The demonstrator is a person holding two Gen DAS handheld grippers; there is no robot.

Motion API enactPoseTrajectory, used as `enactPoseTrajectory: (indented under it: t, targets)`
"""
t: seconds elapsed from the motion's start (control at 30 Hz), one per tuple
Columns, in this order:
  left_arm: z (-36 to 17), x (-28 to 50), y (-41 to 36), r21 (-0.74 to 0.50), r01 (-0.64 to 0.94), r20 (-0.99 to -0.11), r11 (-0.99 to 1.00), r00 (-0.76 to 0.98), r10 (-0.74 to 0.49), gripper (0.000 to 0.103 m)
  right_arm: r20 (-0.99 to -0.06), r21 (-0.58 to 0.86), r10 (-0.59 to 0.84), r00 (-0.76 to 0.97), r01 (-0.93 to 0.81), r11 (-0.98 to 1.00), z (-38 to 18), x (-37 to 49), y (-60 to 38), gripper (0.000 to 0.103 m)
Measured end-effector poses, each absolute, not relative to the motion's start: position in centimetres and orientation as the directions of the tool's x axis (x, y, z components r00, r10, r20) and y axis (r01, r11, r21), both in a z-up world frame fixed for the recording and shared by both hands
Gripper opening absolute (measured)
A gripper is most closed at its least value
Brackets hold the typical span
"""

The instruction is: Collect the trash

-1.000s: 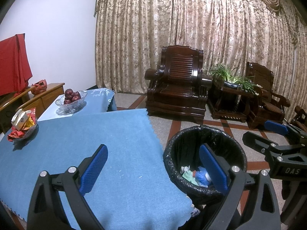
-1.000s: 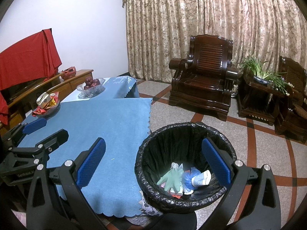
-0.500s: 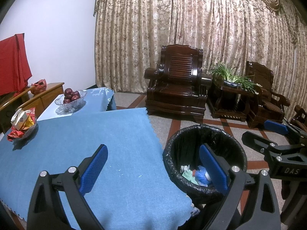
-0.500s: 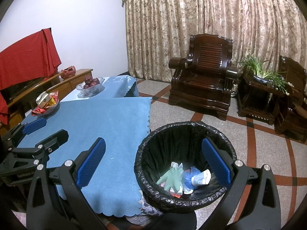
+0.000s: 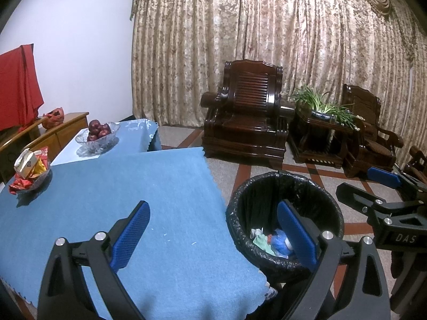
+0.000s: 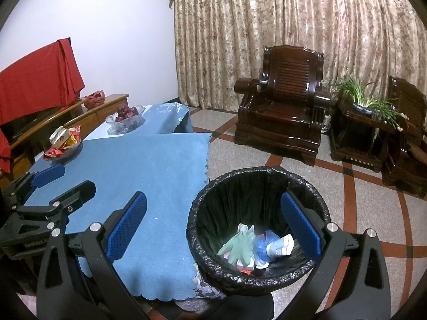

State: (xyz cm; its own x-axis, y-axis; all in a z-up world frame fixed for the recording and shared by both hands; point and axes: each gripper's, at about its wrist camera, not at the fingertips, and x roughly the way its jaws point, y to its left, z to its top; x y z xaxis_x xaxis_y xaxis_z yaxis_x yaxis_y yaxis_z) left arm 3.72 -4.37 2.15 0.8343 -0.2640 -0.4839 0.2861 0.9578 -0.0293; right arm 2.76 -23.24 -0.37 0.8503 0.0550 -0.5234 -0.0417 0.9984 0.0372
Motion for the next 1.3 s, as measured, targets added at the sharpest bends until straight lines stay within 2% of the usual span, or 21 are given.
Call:
enactPoseTrajectory:
  t: [0.87,1.3]
  targets:
    - [2.0,3.1,-3.1,-0.032,0.278,-0.489,0.96,0.834,-0.257,0.094,-0.529,0.039,0.057,0.847,-0.042,0.998,-1.4,2.6,-23.2,0.098]
    - [3.6,3.6,-2.8,-0.03,0.273,-0.479,0.961,0.84,-0.254,0.094,-0.523,0.033,0.059,0.851,-0.049,0.998,-0.8,2.7,-22.9,0.098]
